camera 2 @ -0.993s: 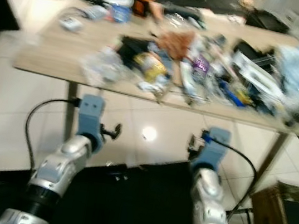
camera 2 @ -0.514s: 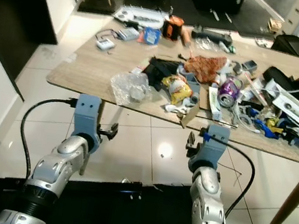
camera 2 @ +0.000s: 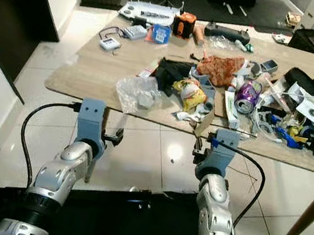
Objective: Picking trash to rubbish bin
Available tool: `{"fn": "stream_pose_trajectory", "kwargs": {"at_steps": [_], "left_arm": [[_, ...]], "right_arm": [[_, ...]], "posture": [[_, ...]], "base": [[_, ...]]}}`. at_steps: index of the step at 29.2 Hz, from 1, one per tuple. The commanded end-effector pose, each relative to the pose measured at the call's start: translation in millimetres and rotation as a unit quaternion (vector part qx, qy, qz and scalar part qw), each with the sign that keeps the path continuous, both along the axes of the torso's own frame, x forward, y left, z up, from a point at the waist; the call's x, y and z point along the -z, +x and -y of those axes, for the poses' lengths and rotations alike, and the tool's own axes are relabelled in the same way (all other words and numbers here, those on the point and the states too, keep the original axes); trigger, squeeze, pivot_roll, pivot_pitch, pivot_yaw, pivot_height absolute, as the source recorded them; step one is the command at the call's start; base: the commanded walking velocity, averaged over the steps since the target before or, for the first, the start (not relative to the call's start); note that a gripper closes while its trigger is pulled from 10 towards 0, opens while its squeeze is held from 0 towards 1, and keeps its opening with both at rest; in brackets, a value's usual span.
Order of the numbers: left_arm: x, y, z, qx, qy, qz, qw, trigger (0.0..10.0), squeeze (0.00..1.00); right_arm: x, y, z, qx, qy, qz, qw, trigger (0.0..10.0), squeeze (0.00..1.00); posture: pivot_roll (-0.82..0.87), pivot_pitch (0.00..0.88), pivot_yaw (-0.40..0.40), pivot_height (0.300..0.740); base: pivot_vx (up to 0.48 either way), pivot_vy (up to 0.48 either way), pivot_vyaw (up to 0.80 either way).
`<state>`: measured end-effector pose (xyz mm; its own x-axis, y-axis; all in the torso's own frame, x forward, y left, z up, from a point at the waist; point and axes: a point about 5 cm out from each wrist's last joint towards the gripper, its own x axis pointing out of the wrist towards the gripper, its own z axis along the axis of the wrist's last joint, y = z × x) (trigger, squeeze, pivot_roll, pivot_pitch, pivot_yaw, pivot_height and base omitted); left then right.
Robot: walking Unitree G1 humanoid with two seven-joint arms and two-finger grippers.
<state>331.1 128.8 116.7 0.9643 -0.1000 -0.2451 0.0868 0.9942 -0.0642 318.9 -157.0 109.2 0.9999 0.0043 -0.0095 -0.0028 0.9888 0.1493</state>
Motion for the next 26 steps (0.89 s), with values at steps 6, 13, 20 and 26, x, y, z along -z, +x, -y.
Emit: {"fn": "stream_pose_trajectory", "kwargs": {"at_steps": [6,13,20,26], "left_arm": [[4.6,-2.0,-0.7,-0.002,-0.003,-0.008,1.0,10.0,0.0],[4.1,-1.6,-0.7,-0.002,-0.005,-0.006,1.0,10.0,0.0],[3.8,-1.3,-0.1,-0.002,-0.005,-0.006,1.0,10.0,0.0],[3.3,-1.0,0.1,-0.003,-0.005,-0.006,1.0,10.0,0.0]], "right_arm": [[6.4,-2.5,-1.8,-0.003,0.001,-0.014,1.0,10.0,0.0],[-1.0,-1.7,-2.9,-0.008,0.01,0.013,1.0,10.0,0.0],[-18.1,0.5,-7.3,-0.027,0.001,0.063,0.998,10.0,0.0],[-51.3,4.3,-15.1,-0.063,-0.016,0.14,0.988,10.0,0.0]], "posture": [[0.02,0.111,-0.023,0.74],[0.02,0.111,-0.023,0.74],[0.02,0.112,-0.023,0.74],[0.02,0.114,-0.023,0.74]], "base": [[0.257,0.0,0.0],[0.259,0.0,0.0],[0.258,0.0,0.0],[0.251,0.0,0.0]]}}
